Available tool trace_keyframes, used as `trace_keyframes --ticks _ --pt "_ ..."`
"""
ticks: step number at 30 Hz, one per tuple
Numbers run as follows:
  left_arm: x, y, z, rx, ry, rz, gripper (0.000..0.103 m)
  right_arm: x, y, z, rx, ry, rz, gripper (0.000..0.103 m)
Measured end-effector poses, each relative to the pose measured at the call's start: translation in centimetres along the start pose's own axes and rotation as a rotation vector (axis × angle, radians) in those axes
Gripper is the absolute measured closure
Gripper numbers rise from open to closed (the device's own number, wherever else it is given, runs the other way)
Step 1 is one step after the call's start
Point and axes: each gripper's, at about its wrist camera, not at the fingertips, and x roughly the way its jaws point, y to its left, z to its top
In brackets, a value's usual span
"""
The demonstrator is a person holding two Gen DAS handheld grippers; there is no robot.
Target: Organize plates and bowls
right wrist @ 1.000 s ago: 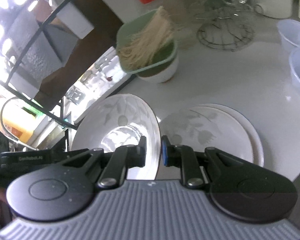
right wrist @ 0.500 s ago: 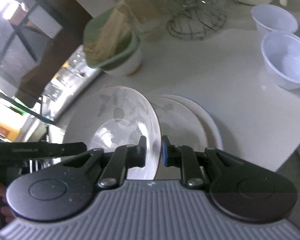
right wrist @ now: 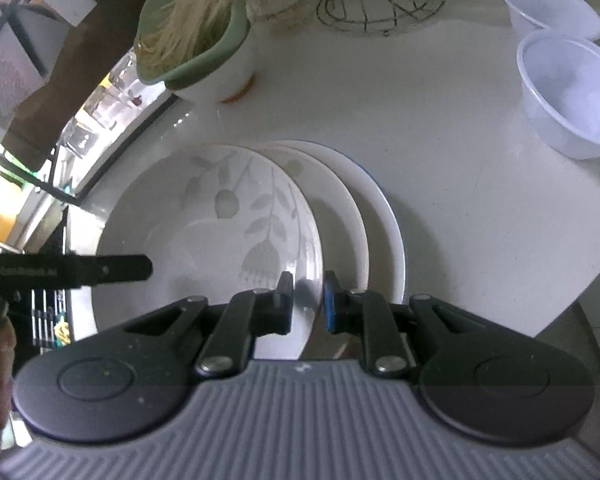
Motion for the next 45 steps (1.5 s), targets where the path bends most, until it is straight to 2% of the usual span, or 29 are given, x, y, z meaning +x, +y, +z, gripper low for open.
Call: trace_keyframes --ticks 6,16,23,36,45 --pt "0.1 -1.2 -0.2 0.04 -0.013 0.072 0.062 0.2 0.3 0.5 -0.051 0.019 -0.001 0.085" --pt "0.7 -2.0 -0.5 0.035 0.012 0.123 0.062 0.1 0.3 0.7 -0.083 0.02 -0.006 0.085" --pt "1.6 -2.7 -0.2 0.051 0.002 0.167 0.061 -0.3 0.6 0.4 -0.119 0.005 -0.021 0.086" --pt "0.0 -1.8 -0.8 -0.022 -0.102 0.141 0.061 -1.1 0.8 0.7 -0.088 -0.08 -0.083 0.087" --pt "-1.8 -1.2 -0.9 -0.051 -0.161 0.098 0.061 -1.6 0.6 0.6 -0.059 -0.105 -0.085 0.087"
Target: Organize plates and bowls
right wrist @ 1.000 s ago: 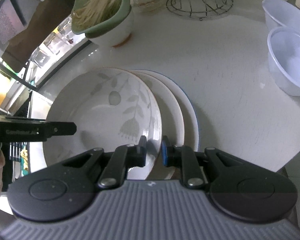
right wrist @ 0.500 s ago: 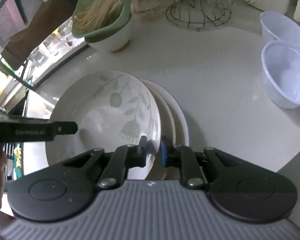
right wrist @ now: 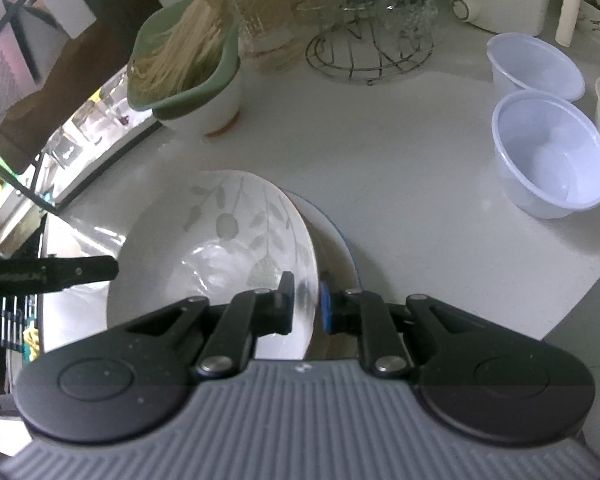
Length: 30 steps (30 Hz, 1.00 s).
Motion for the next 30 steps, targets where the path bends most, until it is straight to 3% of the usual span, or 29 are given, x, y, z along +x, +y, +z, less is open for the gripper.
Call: trace_keyframes --ticks 7,14,23,30 --pt "-0.7 -0.8 -0.2 0.006 -0.016 -0.029 0.061 -0.7 -0.1 0.2 -0.004 -0.033 -0.032 0.087" --pt "-2.1 -1.8 0.4 0.025 -0.047 -0.055 0.061 -1.8 -0.1 0.6 0.001 -0.072 -0.005 0.087" --pt "-6.8 -2.8 1.0 0.018 -0.139 -0.102 0.061 -7.1 0.0 1.8 -0.002 -0.179 0.031 0.087" --pt "-10.5 -4.3 0.6 0.008 -0.233 -0.096 0.061 -11.6 0.3 2.8 -0.058 -0.255 0.092 0.087"
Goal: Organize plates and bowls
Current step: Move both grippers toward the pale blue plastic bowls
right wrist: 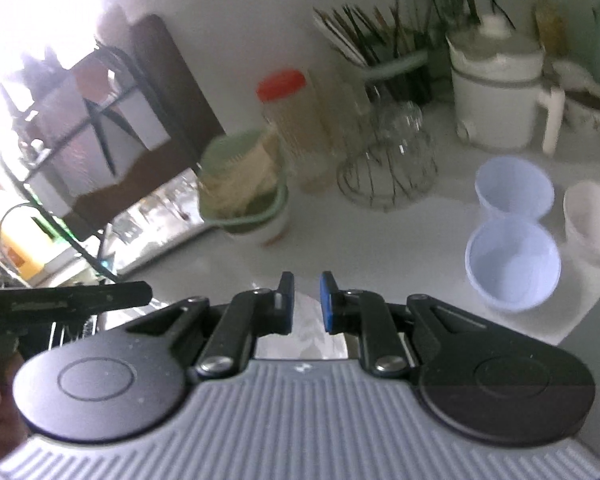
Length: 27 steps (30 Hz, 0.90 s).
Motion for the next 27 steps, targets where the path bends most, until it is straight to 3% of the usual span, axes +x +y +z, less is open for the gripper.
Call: trace_keyframes --ticks 4,12,27 --pt "0.6 -1.7 -0.2 -0.03 -0.013 0.007 0.061 -0.6 -1.0 1.3 -0.071 -0.034 -0.014 0.087" --pt "3.5 -7.0 0.1 -0.032 0.009 0.003 0.06 -0.7 -5.5 2.7 -0.114 -0.017 -0.02 0.087" --pt "7.7 -14.7 1.0 0.047 0.048 -0.034 0.06 -2.1 -13.1 3.8 -0.047 -0.039 -0.071 0.087"
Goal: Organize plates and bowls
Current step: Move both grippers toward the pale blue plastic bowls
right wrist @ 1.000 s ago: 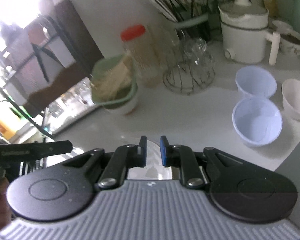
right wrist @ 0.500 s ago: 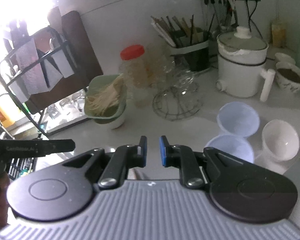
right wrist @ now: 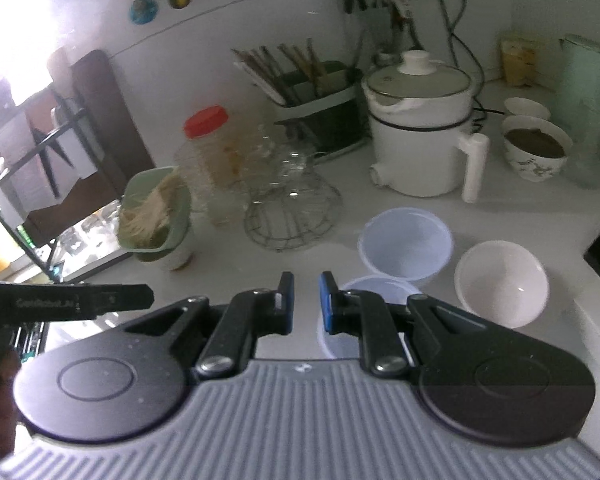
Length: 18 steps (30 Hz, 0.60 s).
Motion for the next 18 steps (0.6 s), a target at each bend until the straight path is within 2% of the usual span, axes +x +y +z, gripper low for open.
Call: trace_keyframes --ticks 3,6,9,10,11,13,18 --pt "1.3 -1.4 0.2 0.025 0.013 -0.012 0.06 -0.2 -1.7 -0.3 0.025 -0.001 -0.024 0.087" --pt "3.2 -2.5 0.2 0.039 0.04 -0.029 0.049 -0.1 -3.5 -0.7 0.058 0.003 -0.058 0.085" --pt "5.5 -3.9 -0.3 0.086 0.069 -0.002 0.046 0.2 -5.5 -0.9 0.092 0.014 -0.093 0.083" --pt "6.2 -4.2 -0.5 0.098 0.076 0.008 0.045 0.4 -6.3 -1.0 0.108 0.024 -0.096 0.075" --pt "6.9 -4.5 -0.6 0.101 0.085 0.01 0.04 0.7 -6.8 -1.0 0.125 0.032 -0.095 0.061" --pt "8.4 -4.8 -1.0 0.088 0.11 -0.002 0.036 1.2 -8.1 -1.2 0.155 0.042 -0.095 0.049" --pt "11.7 -5.3 -1.7 0.041 0.148 -0.048 0.036 3.2 -10.5 -1.5 0.203 0.085 -0.068 0.05"
